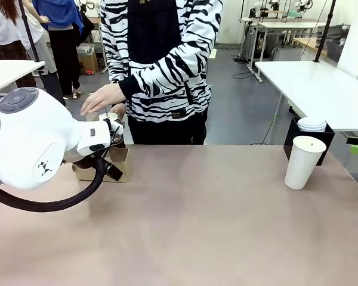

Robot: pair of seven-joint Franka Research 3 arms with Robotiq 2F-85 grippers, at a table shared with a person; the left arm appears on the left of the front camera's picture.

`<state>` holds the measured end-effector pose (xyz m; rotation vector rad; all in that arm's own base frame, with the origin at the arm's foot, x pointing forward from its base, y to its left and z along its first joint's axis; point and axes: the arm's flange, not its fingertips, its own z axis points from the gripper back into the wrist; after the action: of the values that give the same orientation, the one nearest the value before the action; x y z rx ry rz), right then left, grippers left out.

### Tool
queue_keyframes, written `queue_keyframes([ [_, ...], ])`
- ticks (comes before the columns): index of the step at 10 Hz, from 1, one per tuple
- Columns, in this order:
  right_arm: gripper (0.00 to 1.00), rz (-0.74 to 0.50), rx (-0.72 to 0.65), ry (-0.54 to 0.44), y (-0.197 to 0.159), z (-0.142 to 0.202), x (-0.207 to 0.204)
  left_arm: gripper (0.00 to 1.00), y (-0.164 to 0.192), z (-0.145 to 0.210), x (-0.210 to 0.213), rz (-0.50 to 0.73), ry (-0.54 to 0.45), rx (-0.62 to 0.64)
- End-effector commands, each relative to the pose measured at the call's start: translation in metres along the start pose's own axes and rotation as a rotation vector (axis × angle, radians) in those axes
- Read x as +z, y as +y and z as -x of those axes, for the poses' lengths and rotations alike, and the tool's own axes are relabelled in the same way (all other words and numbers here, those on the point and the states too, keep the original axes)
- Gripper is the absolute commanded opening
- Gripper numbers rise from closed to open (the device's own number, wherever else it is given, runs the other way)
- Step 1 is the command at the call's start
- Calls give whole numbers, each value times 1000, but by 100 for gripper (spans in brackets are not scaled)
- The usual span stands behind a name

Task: Pour a drink into a cup and package it in a carrier.
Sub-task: Pick up the 600 ml Paper Cup and place it in the middle top area of the table.

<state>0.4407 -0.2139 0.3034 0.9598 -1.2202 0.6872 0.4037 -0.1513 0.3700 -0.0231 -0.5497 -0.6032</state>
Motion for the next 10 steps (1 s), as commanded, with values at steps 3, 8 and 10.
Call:
queue_keyframes([
  [3, 100, -50, 133, -118, -10, 34, -19, 100, 0, 0, 0, 1, -1, -1],
  [8, 100, -80, 140, -89, -4, 55, -57, 100, 0, 0, 0, 1, -1, -1],
  [10, 100, -119, 123, -72, 0, 60, -67, 100, 0, 0, 0, 1, -1, -1],
])
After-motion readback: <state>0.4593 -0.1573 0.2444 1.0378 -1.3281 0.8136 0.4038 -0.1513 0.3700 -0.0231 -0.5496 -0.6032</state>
